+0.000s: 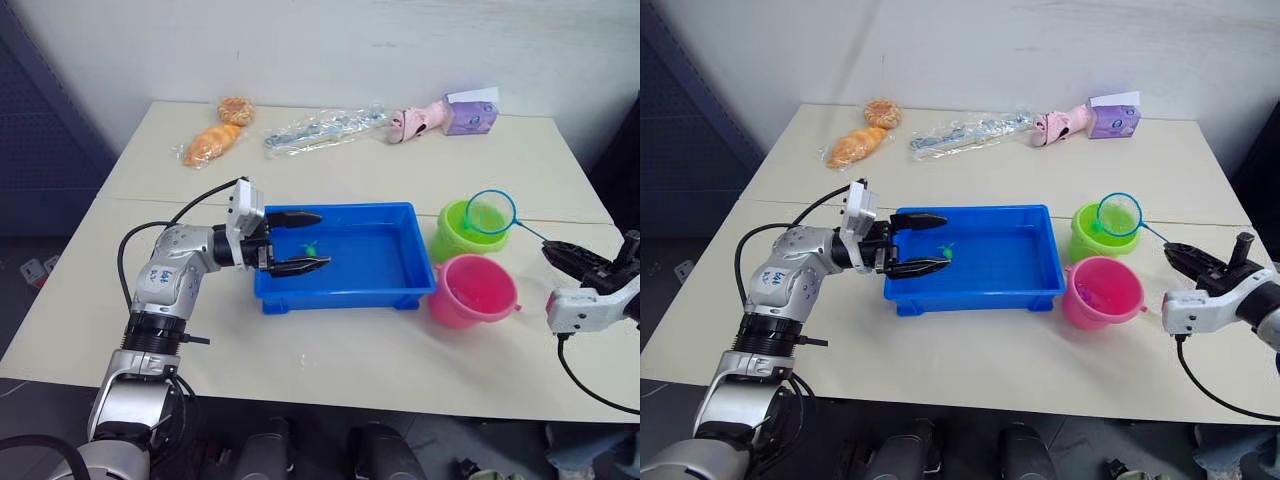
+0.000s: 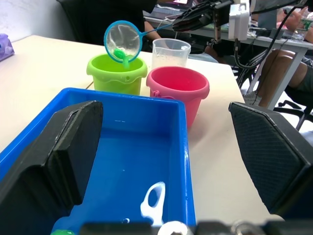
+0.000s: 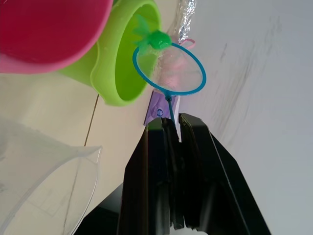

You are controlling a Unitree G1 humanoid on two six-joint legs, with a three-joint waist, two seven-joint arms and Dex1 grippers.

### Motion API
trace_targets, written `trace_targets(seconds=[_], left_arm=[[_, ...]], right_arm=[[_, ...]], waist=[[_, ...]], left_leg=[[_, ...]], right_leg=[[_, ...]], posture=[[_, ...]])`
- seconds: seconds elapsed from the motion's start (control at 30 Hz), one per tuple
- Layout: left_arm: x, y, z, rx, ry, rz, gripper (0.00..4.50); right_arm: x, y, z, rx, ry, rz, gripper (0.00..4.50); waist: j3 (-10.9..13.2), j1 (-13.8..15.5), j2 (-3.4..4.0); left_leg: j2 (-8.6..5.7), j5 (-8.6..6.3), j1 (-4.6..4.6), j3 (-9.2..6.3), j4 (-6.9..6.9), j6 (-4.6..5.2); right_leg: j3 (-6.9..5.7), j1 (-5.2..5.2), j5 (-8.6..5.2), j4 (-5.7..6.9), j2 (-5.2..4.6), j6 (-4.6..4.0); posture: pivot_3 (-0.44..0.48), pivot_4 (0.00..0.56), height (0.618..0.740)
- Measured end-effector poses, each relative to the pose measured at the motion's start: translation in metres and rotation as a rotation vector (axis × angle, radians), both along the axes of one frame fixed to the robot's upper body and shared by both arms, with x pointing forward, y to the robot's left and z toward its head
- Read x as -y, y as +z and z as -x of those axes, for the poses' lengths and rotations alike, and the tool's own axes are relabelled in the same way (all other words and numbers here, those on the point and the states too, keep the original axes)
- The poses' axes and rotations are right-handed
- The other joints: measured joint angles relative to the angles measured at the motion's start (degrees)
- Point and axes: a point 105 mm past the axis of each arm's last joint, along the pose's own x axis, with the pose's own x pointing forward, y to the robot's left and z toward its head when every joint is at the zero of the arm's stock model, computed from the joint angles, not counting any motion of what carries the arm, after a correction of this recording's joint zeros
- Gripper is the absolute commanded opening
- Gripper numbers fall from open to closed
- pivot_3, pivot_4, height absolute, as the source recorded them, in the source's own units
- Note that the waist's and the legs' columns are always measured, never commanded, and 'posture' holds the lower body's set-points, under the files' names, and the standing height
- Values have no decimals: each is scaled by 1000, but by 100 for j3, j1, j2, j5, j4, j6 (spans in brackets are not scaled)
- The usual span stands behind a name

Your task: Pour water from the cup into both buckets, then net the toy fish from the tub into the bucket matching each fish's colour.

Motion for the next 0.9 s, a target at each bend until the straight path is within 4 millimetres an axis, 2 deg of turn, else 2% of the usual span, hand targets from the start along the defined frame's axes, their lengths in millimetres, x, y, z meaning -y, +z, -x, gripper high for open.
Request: trace_targets(seconds=[0.1,0.27,0.33,0.43,0.53,0.67,0.73,0.83,0.9], left_arm=[[0,0,0,-5,5,1,4442],[2,3,1,12,5,1,4442],[0,4,0,15,13,-1,4442],[-13,4,0,16,41,-7,4442],[-42,0,0,15,101,-33,4442],[-70,-6,0,11,164,-56,4442],[-90,-11,-1,8,223,-72,4442],[-106,-15,-2,10,277,-75,4442],[-110,-18,-1,12,289,-80,4442]], right_arm=[[6,3,-2,22,-14,-8,0],[5,13,-4,49,-6,-17,0],[-2,27,-7,86,-1,-206,0],[-26,44,-9,41,79,-473,0],[-66,53,-12,-154,195,-764,0],[-110,39,-10,-433,259,-838,0],[-133,28,-16,-570,240,-878,0],[-147,9,-29,-683,149,-894,0],[-152,0,-36,-708,97,-874,0]], waist=[[0,2,0],[0,-1,0],[0,-14,-1],[1,-45,0],[1,-113,0],[1,-109,0],[1,-116,0],[1,-116,0],[1,-91,0]], left_leg=[[1,0,0,0,0,0],[2,0,0,0,0,0],[7,0,1,1,2,-1],[13,1,5,2,0,-1],[21,1,8,0,0,-2],[18,-4,7,-5,5,6],[18,-6,5,-5,5,10],[13,-8,1,-7,4,13],[8,-11,-5,-9,3,17]], right_leg=[[1,1,0,0,1,0],[1,1,0,0,2,0],[1,3,0,-2,6,0],[0,5,0,2,11,0],[-1,5,1,4,13,-1],[-3,6,1,4,4,-2],[-3,5,1,2,-1,-2],[-3,-2,1,3,-8,-2],[-3,-8,1,3,-13,-3]], posture=[[0,150,740],[0,150,740],[0,150,740],[0,150,740],[0,150,740],[0,150,740],[0,150,740],[0,150,740],[0,150,740]])
